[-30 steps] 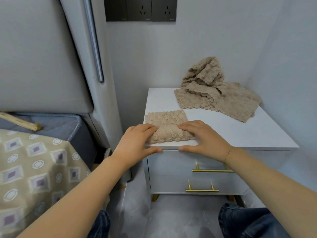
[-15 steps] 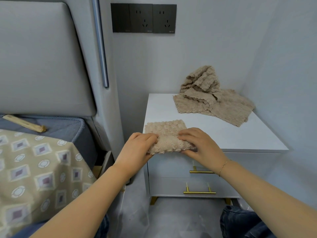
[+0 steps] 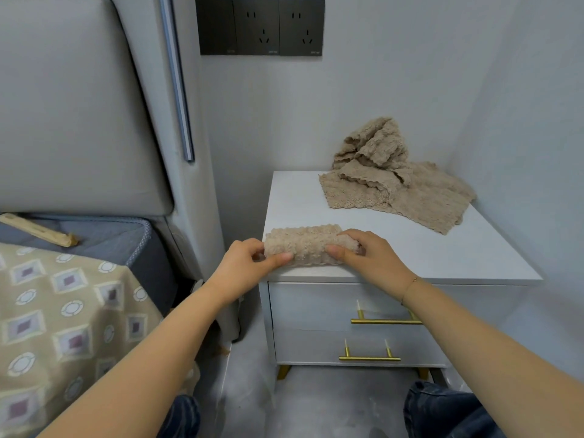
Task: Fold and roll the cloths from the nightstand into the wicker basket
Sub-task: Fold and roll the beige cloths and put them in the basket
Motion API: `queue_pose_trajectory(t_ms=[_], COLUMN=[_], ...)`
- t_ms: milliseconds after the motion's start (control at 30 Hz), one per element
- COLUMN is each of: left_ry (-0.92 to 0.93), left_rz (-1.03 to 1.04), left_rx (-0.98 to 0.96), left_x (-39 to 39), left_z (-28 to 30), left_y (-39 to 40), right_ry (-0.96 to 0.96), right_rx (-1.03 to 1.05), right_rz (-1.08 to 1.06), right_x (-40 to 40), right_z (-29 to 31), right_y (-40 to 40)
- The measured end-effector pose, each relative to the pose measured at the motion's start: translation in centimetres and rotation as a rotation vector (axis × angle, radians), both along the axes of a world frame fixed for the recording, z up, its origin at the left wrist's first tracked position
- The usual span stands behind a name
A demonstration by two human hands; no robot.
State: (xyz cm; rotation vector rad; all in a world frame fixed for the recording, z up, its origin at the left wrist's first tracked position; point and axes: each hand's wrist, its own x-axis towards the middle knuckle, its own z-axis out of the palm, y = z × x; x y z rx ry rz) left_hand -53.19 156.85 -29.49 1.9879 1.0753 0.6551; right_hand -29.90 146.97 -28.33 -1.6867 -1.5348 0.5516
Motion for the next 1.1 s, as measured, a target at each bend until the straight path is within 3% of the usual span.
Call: queue_pose_trajectory(t_ms=[200,433,633,800,933,1100], left_ry=[-0.074,-0.031,0.034,0.185,0.290,0.293], left_rz=[0.101,0.291,0.439,0.244,0.123,-0.120], left_rx=[-0.177,-0.212,0.056,-0.129,-0.027,-0.119], left_x=[1.1,2.9,3.7,4.1,3.0,1.4], left_z=[0.1,0.8,-0.2,1.2,2.4,3.5], left_y=[0.6,1.2,2.3,2.8,3.0,3.1], right_ry=[0.081,-0.041,-0.265,-0.296,-0.230,-0.041], right_rx=[-0.020,0.060,-0.089,-0.157,-0.148,-0.043], right_rz=[-0.179,-0.305,-0.405,-0.405,-0.281,-0.086], right_x=[0.3,-0.3,-0.3,0.0,-0.4,0.2], right_z=[-0.1,-0.3,0.1,0.1,0.1,-0.2], right_y=[2.1,3.6,5.3,6.1,5.9,4.2])
